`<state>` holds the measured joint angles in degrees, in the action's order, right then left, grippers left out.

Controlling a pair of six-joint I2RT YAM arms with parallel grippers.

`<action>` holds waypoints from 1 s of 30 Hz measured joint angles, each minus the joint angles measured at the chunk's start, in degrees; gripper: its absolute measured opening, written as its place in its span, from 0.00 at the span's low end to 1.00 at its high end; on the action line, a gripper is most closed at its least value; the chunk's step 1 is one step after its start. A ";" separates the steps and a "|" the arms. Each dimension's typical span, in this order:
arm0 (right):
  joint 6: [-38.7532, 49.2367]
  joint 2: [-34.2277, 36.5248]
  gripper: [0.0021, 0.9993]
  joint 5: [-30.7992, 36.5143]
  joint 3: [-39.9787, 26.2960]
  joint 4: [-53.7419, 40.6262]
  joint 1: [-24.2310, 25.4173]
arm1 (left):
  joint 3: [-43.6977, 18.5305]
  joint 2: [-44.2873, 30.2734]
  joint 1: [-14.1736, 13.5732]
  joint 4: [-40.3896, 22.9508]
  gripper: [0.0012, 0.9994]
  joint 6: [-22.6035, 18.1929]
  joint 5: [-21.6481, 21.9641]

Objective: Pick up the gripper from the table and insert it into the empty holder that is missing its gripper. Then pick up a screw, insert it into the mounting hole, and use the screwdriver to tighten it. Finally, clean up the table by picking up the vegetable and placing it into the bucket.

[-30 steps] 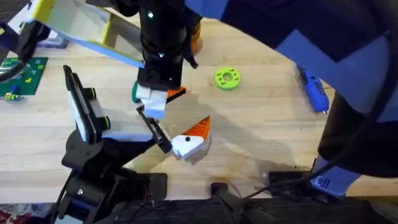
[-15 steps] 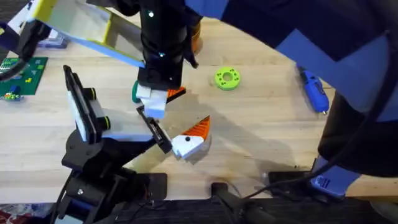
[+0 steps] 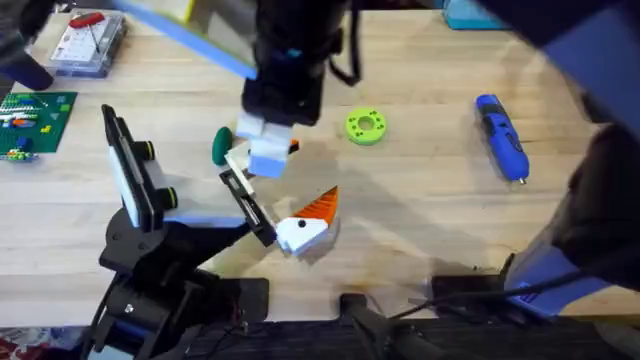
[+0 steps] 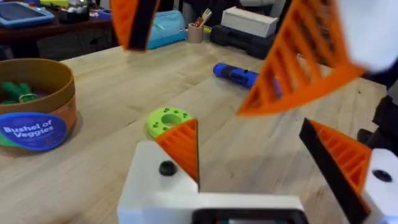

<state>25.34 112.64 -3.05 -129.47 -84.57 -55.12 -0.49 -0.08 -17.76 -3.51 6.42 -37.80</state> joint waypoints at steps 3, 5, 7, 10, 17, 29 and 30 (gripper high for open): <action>0.00 -2.00 1.00 0.00 0.00 -1.14 0.30 | 0.00 0.00 0.00 0.00 0.99 0.00 0.02; 0.00 -3.32 1.00 -0.02 0.00 -1.30 0.47 | 0.00 0.00 0.00 0.00 0.99 0.00 0.00; 0.05 -4.63 1.00 -0.02 0.00 -1.61 0.71 | 0.00 0.00 0.00 0.00 0.99 0.00 0.00; 0.29 -6.38 1.00 0.00 0.03 -3.41 1.52 | 0.00 0.00 0.00 0.00 0.99 0.00 0.02; 0.41 -13.52 1.00 0.02 11.75 2.47 2.43 | 0.00 0.00 0.00 0.00 0.99 -0.02 0.02; -6.30 -20.33 1.00 0.00 25.29 2.72 4.19 | 0.00 0.00 0.00 0.00 0.99 0.00 0.02; -6.34 -20.31 1.00 0.00 25.29 2.49 4.36 | 0.00 0.00 0.00 0.00 0.99 0.00 0.02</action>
<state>19.00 92.33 -3.05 -104.18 -82.08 -50.76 -0.49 -0.08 -17.76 -3.51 6.42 -37.78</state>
